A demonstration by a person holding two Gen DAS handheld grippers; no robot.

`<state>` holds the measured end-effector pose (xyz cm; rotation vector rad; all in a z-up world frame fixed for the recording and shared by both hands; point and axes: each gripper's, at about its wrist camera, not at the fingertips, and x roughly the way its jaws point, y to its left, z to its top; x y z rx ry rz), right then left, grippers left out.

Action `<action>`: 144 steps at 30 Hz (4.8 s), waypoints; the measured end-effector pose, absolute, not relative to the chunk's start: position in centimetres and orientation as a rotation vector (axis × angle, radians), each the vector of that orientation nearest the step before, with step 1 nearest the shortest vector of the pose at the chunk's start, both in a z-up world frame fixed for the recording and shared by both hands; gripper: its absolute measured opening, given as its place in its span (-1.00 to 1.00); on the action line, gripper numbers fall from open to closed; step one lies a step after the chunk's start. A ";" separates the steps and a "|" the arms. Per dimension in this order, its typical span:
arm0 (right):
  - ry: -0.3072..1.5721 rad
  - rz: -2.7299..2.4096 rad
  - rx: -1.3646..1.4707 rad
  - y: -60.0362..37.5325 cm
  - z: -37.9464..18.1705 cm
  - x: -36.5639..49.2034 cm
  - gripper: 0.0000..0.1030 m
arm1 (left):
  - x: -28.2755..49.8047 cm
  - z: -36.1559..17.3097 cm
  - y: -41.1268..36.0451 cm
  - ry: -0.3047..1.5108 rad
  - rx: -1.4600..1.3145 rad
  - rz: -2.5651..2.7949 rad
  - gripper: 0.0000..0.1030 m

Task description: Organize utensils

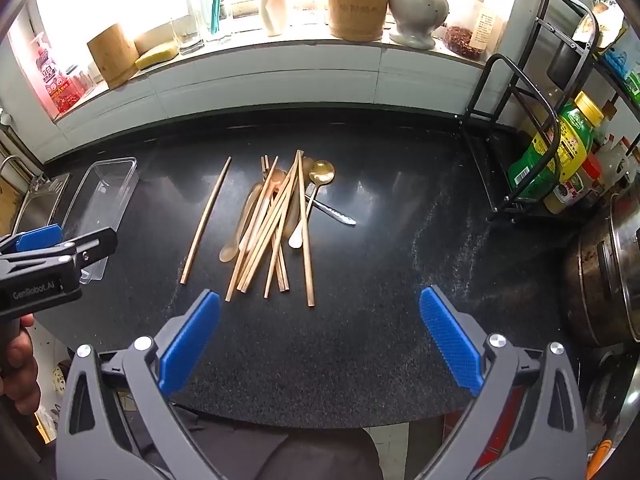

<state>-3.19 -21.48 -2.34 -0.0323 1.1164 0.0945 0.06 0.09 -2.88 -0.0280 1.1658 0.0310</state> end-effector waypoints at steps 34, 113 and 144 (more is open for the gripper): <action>1.114 0.100 -0.046 -21.1 -2.3 -3.1 0.88 | 0.1 -2.8 0.6 1.174 -0.045 0.030 0.88; 1.310 0.167 -0.210 -20.7 -23.0 11.2 -0.43 | 11.7 -24.1 1.2 1.097 0.092 -0.091 0.89; 1.095 0.227 -0.168 -19.1 -10.6 5.4 -0.86 | 6.8 -11.9 -1.0 1.002 0.140 -0.092 -0.88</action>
